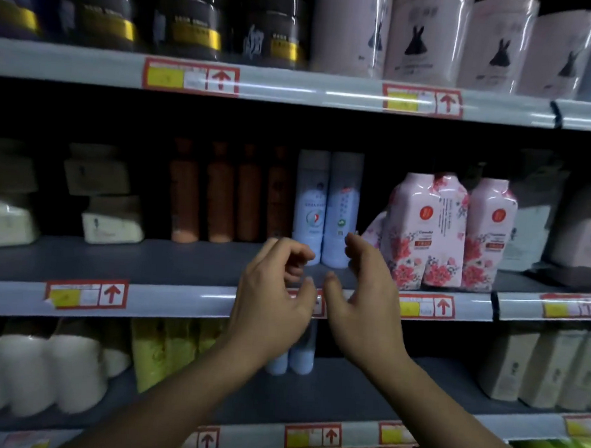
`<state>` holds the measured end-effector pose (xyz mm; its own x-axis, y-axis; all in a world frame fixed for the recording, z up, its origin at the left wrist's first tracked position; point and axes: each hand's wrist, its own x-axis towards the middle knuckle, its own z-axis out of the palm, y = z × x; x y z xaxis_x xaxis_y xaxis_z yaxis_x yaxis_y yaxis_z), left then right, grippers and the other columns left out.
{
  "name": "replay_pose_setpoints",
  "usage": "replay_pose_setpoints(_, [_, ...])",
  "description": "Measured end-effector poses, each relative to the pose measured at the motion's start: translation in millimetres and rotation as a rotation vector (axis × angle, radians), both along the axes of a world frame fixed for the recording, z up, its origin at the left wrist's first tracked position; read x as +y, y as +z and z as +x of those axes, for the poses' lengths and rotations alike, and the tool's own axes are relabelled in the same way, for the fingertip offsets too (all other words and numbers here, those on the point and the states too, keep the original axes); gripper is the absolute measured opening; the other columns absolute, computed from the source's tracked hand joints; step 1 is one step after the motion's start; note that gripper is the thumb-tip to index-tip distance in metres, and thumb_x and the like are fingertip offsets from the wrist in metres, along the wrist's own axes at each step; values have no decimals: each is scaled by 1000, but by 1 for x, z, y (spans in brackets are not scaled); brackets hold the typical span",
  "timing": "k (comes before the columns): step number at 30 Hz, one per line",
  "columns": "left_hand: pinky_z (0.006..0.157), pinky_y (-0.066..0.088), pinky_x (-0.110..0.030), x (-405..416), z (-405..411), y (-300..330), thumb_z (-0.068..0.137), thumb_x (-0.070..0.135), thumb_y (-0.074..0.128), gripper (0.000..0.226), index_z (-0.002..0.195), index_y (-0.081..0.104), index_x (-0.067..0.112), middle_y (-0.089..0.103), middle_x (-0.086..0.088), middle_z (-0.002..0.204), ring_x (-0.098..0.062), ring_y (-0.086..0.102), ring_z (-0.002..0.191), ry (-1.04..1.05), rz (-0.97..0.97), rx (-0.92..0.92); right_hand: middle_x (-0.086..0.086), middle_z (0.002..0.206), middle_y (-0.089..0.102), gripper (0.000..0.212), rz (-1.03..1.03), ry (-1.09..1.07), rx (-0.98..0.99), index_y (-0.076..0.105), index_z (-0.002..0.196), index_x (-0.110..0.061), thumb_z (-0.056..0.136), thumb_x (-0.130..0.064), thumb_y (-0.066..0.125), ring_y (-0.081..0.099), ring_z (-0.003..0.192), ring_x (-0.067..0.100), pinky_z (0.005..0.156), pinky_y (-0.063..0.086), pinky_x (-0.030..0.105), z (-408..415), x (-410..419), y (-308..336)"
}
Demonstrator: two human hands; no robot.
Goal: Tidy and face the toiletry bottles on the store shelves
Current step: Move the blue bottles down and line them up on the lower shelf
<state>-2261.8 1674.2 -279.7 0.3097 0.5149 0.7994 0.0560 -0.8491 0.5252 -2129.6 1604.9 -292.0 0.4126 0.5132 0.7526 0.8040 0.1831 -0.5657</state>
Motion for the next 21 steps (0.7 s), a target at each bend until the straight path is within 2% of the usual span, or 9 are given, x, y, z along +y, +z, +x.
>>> replay_pose_setpoints(2, [83,58,-31,13,6,12,82,8,69,30,106,63,24,59,12,109,-6,64,95,10,-38,39,-3,152,51,62,-63,-24,93,38,155,-20,98,-26,62,50,138,15,114,45,39,2,10,15])
replay_pose_setpoints(6, [91,57,-37,46,21,24,79,14,74,34,108,62,27,56,2,111,-12,63,96,106,-129,159,-2,126,66,43,-73,-101,236,49,135,-24,94,-20,61,66,112,21,94,57,45,14,37,35])
replay_pose_setpoints(8, [91,53,-32,59,29,26,80,18,76,39,116,62,24,56,-1,115,-16,63,100,157,-187,215,3,129,64,50,-74,-152,225,45,141,-19,94,-21,62,66,114,26,93,57,48,21,50,40])
replay_pose_setpoints(11, [90,47,-27,83,43,27,82,25,79,55,133,58,22,57,-3,125,-19,63,111,202,-266,260,11,144,57,71,-73,-200,231,32,155,-10,94,-21,65,59,128,33,103,53,48,32,67,44])
replay_pose_setpoints(13, [99,48,-31,100,53,29,82,29,82,67,142,54,19,59,-7,134,-24,62,120,217,-297,243,16,147,54,78,-89,-214,251,26,157,-6,93,-21,66,57,131,37,105,51,49,39,78,48])
replay_pose_setpoints(16, [107,50,-39,119,66,34,78,36,87,85,149,46,16,59,-9,144,-26,60,128,191,-376,217,19,140,58,77,-137,-224,244,28,152,-6,88,-22,66,63,121,41,95,56,52,47,93,49])
replay_pose_setpoints(19, [102,56,-44,131,78,34,58,54,87,100,143,50,16,65,-6,137,-23,66,119,113,-434,192,20,137,60,71,-181,-247,217,30,149,-7,89,-21,65,64,117,42,91,56,51,52,101,47])
replay_pose_setpoints(21, [95,60,-46,139,84,29,45,62,82,95,125,58,19,73,-2,123,-20,72,108,50,-448,138,18,134,61,66,-186,-268,183,33,147,-9,89,-21,64,64,114,42,89,56,50,54,102,46])
